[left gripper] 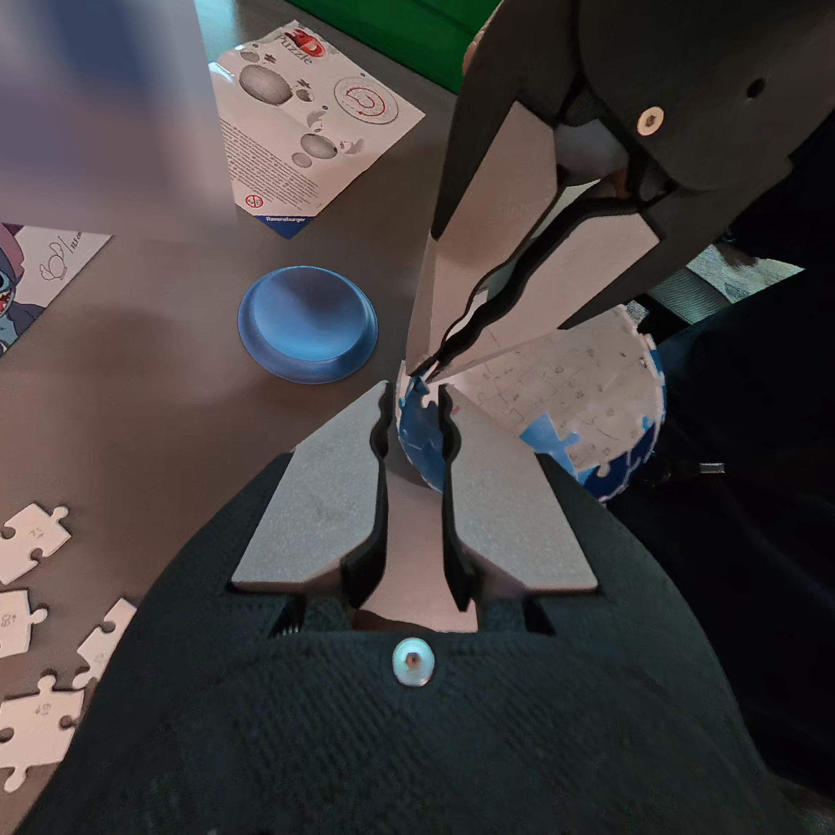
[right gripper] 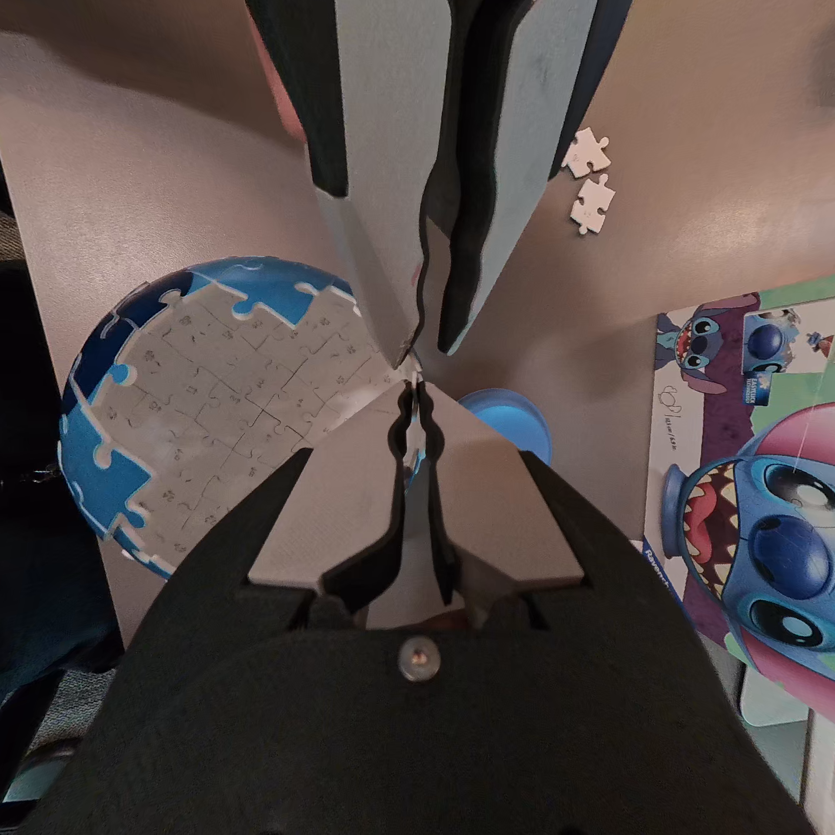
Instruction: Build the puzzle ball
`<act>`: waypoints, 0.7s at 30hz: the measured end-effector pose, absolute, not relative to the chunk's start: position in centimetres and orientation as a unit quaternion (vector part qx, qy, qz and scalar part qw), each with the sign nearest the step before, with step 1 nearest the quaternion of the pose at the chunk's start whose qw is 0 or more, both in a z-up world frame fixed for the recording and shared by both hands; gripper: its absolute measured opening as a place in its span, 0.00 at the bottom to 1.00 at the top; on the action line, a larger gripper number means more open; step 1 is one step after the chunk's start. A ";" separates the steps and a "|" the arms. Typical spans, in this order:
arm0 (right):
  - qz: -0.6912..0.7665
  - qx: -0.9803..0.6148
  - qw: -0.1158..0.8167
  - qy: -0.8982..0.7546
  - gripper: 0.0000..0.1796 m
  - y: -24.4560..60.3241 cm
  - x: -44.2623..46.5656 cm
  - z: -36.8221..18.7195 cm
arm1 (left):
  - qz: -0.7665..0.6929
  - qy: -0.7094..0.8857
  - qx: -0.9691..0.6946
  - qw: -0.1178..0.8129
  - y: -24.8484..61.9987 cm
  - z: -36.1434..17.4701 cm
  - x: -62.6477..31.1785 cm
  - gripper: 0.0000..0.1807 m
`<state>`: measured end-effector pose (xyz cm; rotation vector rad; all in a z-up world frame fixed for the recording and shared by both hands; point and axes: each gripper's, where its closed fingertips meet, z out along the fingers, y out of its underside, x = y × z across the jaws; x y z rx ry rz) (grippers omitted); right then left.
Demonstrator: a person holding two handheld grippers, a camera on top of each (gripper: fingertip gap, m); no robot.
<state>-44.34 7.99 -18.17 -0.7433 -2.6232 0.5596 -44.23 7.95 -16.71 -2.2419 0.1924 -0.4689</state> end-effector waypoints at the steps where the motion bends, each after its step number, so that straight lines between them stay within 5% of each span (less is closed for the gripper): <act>1: 0.197 -0.263 0.177 -0.928 0.00 8.0 -44.3 -18.2 | -0.187 0.077 -0.889 0.410 8.0 -16.7 -44.2 0.09; 21: 0.208 -0.235 0.178 -0.933 0.00 7.9 -44.6 -18.1 | -0.131 0.092 -0.909 0.386 8.2 -17.7 -44.6 0.06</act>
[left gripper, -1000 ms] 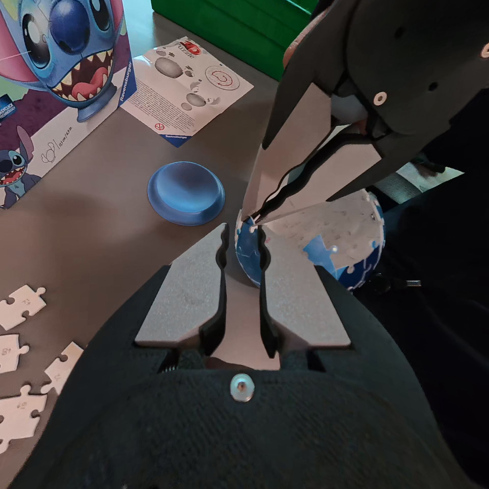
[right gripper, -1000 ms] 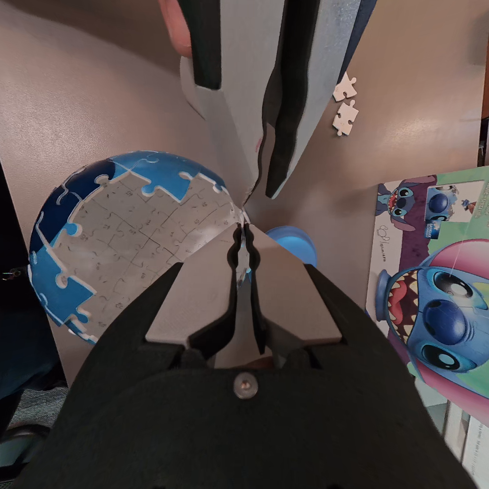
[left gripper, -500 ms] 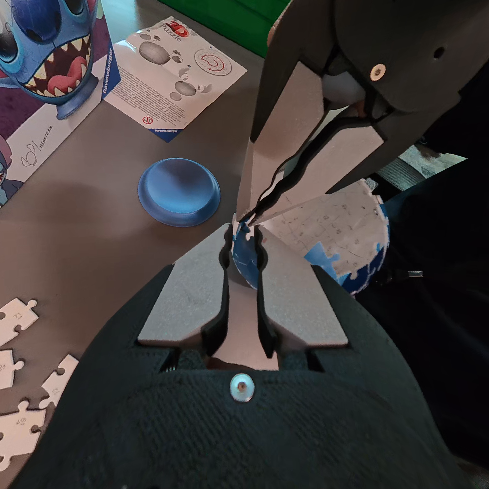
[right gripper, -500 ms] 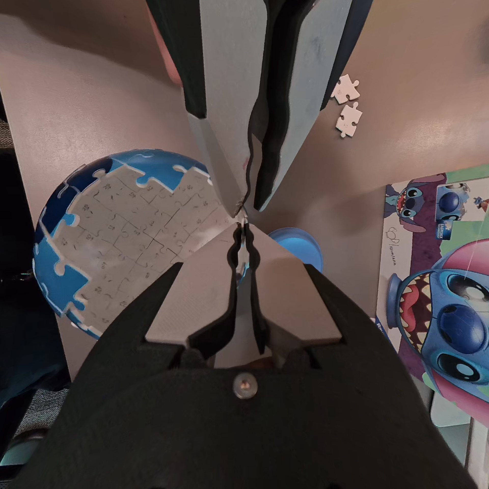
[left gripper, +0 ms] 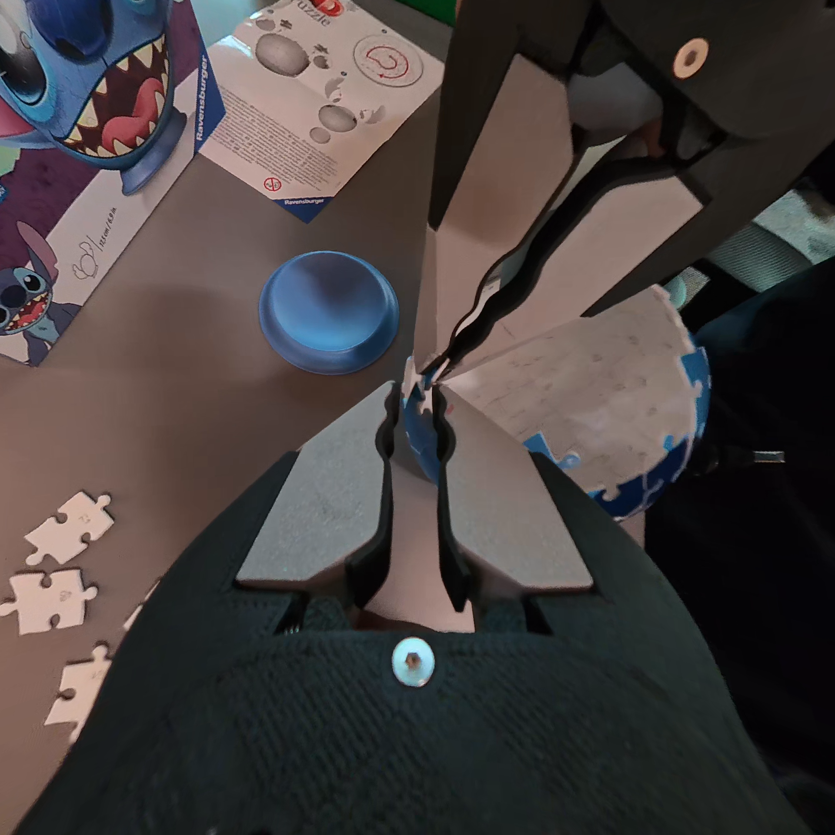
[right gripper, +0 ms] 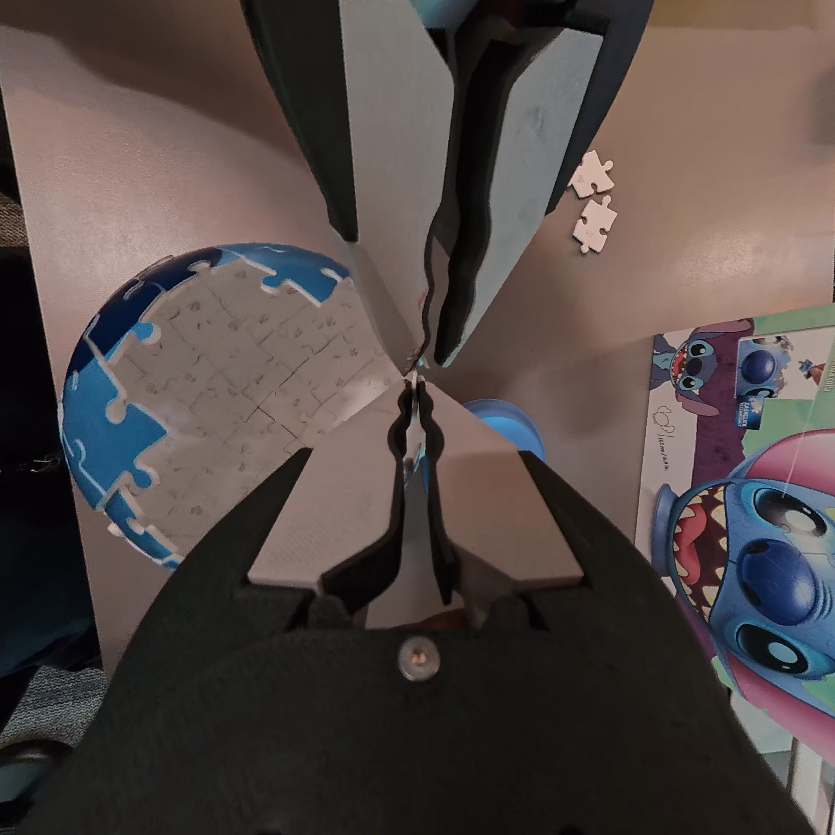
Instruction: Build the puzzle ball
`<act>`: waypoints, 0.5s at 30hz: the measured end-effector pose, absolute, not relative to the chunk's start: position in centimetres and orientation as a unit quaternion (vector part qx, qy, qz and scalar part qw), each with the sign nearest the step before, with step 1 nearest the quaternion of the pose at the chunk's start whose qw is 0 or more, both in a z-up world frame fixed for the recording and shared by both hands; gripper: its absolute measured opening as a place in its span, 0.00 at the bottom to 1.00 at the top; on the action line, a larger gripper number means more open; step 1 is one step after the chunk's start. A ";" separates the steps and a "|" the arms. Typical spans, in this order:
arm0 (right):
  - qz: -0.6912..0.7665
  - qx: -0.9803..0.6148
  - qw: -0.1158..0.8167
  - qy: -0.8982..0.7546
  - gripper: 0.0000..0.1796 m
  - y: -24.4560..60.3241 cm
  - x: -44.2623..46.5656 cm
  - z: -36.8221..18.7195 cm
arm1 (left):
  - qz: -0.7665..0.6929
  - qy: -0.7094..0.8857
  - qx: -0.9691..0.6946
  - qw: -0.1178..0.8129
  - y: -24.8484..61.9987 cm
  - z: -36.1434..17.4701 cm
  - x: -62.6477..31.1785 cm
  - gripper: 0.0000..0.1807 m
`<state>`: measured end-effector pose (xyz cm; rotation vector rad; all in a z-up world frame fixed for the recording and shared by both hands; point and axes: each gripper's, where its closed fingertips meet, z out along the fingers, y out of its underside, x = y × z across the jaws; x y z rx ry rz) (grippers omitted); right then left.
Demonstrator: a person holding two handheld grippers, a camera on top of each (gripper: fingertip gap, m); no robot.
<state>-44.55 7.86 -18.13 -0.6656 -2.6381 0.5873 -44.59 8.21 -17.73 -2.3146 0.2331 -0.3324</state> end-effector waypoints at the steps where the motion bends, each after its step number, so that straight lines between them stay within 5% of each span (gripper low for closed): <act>1: 0.209 -0.235 0.178 -0.933 0.00 7.9 -44.6 -18.1 | -0.122 0.094 -0.912 0.381 8.2 -17.9 -44.6 0.06; 15: 0.245 -0.241 0.145 -0.928 0.00 7.8 -44.8 -18.1 | -0.073 0.121 -0.921 0.362 8.0 -18.2 -44.8 0.03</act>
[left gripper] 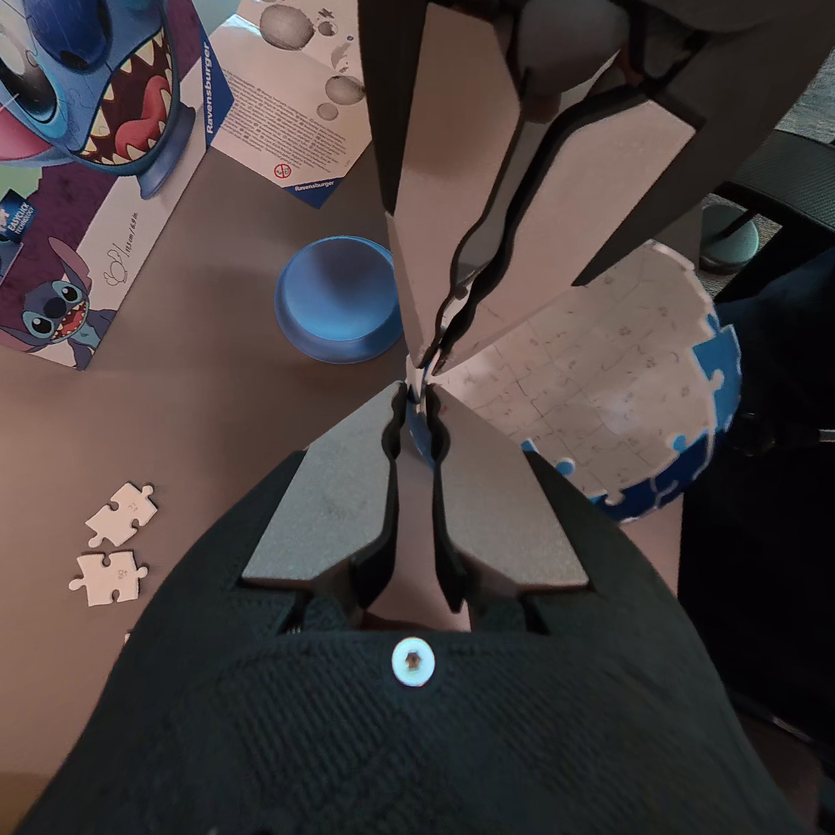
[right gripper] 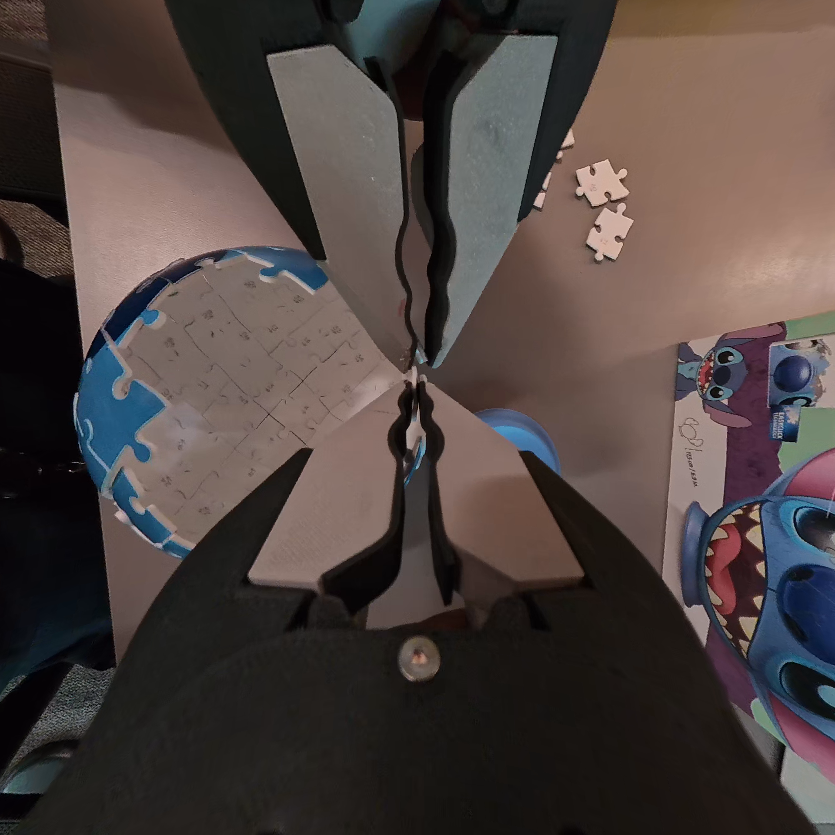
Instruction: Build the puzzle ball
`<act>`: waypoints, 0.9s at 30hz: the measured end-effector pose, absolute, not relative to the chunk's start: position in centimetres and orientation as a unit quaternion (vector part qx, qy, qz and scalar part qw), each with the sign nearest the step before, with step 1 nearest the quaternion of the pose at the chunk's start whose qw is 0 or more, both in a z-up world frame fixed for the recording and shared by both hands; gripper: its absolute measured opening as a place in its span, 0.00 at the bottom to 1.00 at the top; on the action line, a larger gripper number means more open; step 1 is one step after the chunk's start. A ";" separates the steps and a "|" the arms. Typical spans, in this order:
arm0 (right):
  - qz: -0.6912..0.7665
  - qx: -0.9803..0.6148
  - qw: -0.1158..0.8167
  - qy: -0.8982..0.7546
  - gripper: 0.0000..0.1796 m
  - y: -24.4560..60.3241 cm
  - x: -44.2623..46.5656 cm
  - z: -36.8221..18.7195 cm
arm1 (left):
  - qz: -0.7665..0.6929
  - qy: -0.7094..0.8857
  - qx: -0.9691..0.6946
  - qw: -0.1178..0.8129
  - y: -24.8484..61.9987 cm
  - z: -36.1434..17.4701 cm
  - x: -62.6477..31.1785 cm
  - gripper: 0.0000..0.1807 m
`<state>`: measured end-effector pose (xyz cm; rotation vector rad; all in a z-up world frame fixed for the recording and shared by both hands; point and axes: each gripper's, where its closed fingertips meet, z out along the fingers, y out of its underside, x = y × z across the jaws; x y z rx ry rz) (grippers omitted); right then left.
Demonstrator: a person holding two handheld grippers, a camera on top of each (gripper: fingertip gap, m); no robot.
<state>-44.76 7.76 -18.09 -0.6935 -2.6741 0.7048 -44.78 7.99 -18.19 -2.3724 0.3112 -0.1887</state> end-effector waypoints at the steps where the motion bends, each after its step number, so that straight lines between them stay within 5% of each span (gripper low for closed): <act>1: 0.245 -0.240 0.145 -0.928 0.00 7.8 -44.8 -18.1 | -0.072 0.121 -0.921 0.362 8.0 -18.2 -44.8 0.03; 9: 0.246 -0.240 0.147 -0.927 0.00 8.0 -44.9 -18.2 | -0.072 0.115 -0.918 0.373 8.0 -17.7 -45.0 0.09; 27: 0.270 -0.227 0.155 -0.923 0.00 7.4 -44.4 -17.6 | -0.066 0.135 -0.893 0.425 8.1 -16.3 -43.8 0.00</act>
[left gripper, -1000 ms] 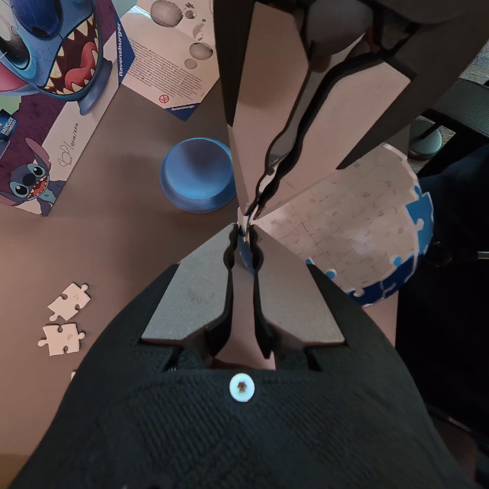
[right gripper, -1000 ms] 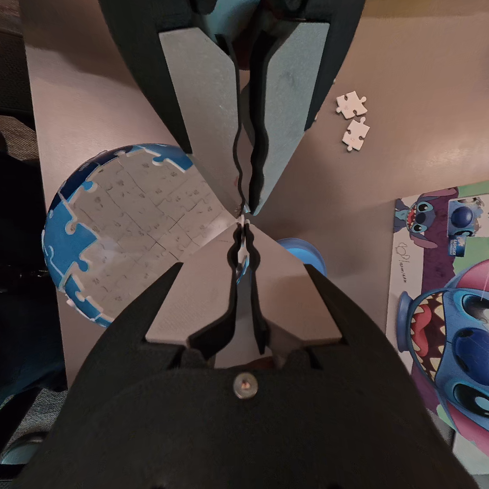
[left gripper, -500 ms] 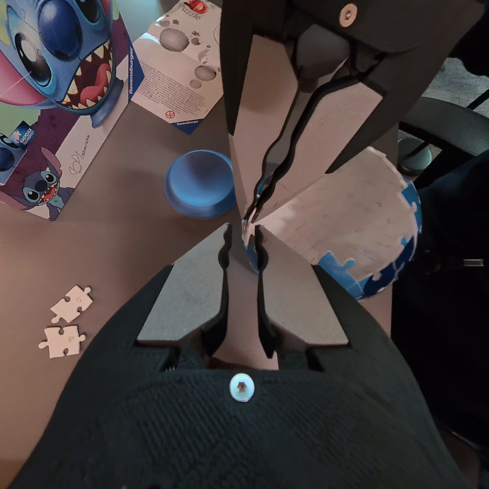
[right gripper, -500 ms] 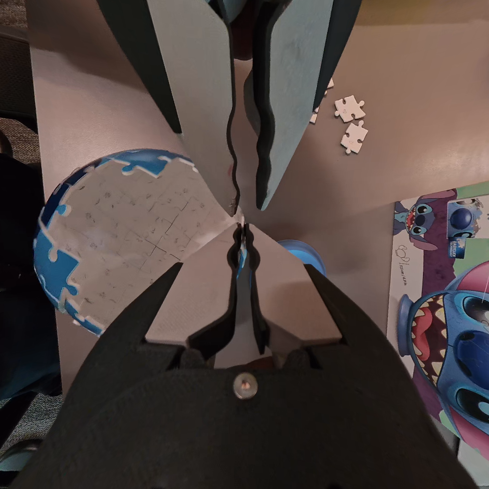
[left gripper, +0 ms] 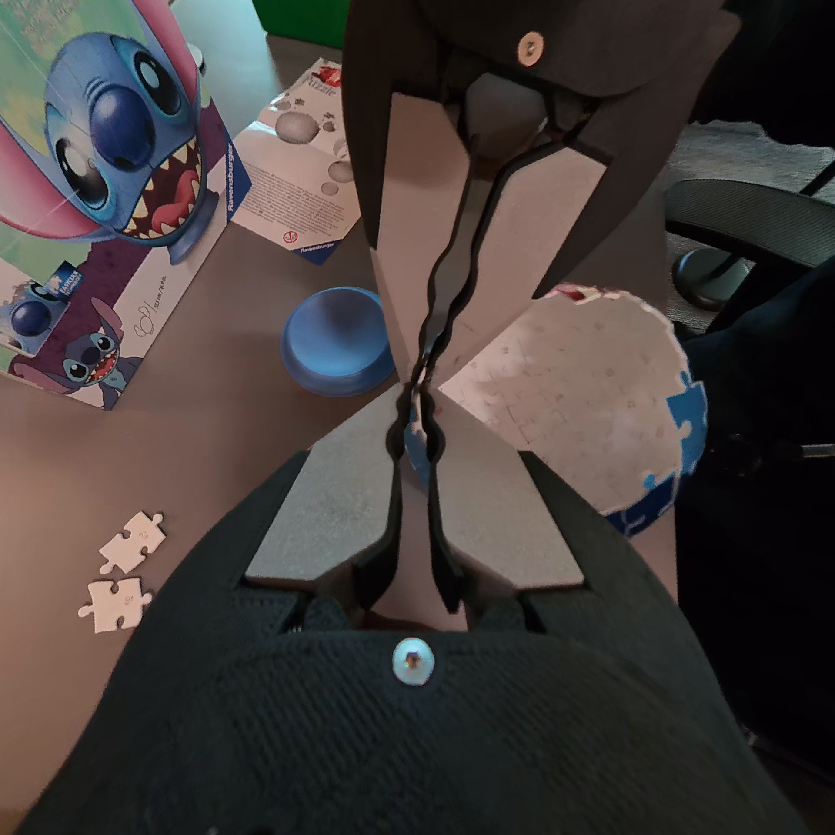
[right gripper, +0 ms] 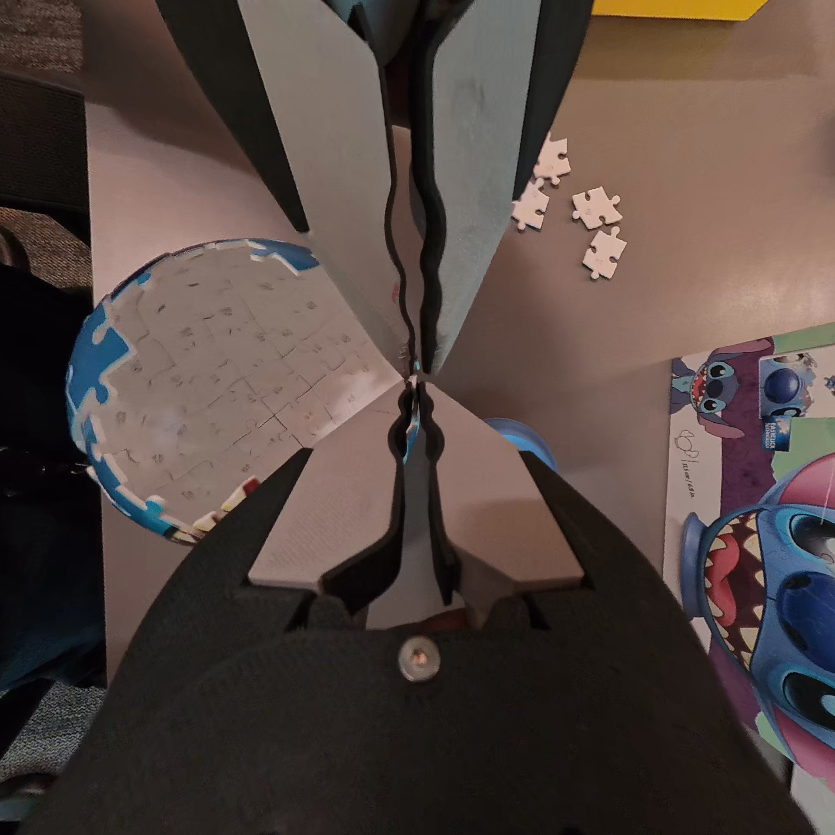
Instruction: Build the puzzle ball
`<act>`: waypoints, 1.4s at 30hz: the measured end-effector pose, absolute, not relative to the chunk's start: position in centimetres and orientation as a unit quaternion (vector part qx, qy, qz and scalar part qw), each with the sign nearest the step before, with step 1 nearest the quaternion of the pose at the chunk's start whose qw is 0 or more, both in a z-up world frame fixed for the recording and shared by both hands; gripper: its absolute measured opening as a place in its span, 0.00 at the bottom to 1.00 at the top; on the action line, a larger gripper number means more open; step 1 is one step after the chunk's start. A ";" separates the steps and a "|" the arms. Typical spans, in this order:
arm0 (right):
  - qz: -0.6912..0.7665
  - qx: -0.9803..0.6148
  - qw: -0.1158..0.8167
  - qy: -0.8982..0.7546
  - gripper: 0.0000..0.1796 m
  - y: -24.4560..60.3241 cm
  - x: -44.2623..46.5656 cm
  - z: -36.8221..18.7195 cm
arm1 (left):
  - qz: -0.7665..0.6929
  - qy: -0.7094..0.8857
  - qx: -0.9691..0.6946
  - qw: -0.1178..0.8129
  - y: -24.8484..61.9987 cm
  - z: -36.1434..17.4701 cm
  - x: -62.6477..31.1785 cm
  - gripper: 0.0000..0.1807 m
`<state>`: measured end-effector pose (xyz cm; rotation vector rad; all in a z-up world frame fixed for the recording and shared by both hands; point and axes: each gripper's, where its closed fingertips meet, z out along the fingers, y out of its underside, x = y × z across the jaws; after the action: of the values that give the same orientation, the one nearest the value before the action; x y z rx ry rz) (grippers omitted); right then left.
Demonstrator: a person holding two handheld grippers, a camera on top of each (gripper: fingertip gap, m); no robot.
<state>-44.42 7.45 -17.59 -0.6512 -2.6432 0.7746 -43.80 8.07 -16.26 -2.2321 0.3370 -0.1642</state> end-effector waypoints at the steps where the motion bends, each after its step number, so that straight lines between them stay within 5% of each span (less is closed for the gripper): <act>1: 0.273 -0.226 0.155 -0.922 0.00 7.4 -44.4 -17.6 | -0.065 0.138 -0.891 0.428 8.0 -16.2 -43.7 0.00; 9: 0.279 -0.221 0.156 -0.922 0.00 7.2 -44.1 -17.2 | -0.049 0.133 -0.893 0.427 8.0 -16.3 -44.0 0.06; 12: 0.277 -0.215 0.166 -0.921 0.00 7.2 -44.1 -17.0 | -0.064 0.143 -0.890 0.428 7.9 -16.1 -43.4 0.00; 42: 0.380 -0.226 0.161 -0.882 0.00 7.5 -44.3 -15.1 | 0.008 0.114 -0.864 0.490 7.7 -15.4 -44.2 0.00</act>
<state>-44.35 7.49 -15.07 -0.6449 -2.5200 1.0855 -44.25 7.68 -15.37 -2.0999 0.2762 0.0183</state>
